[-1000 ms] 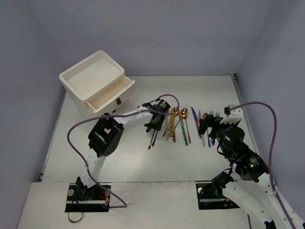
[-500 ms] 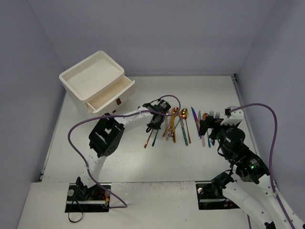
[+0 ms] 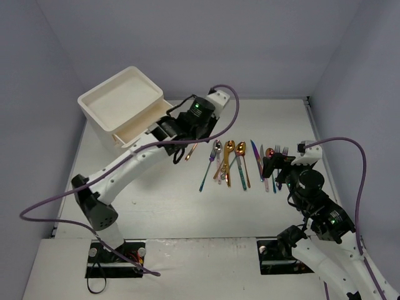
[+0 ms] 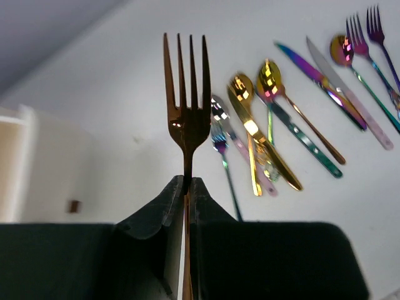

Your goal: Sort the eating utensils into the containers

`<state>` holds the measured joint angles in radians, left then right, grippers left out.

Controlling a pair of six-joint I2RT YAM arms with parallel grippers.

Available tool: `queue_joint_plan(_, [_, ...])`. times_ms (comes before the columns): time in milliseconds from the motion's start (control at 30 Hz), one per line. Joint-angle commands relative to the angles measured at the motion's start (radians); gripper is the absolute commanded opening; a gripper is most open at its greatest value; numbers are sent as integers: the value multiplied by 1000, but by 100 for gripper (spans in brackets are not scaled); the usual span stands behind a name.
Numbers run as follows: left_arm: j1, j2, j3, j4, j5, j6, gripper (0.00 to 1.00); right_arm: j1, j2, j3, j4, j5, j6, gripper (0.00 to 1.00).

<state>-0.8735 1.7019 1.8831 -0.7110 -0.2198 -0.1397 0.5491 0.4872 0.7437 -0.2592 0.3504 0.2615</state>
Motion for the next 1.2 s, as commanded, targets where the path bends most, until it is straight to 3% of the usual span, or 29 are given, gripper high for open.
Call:
queue_joint_plan(0, [43, -44, 111, -130, -157, 262, 0, -3, 7, 0, 49, -4, 7, 87])
queue_joint_plan(433, [307, 14, 128, -159, -136, 621, 0, -3, -13, -13, 48, -19, 8, 87])
queue_joint_plan(667, [381, 45, 119, -113, -67, 650, 0, -3, -10, -17, 49, -25, 6, 87])
queue_joint_plan(1167, [436, 69, 24, -110, -128, 530, 0, -3, -2, -18, 49, -32, 6, 88])
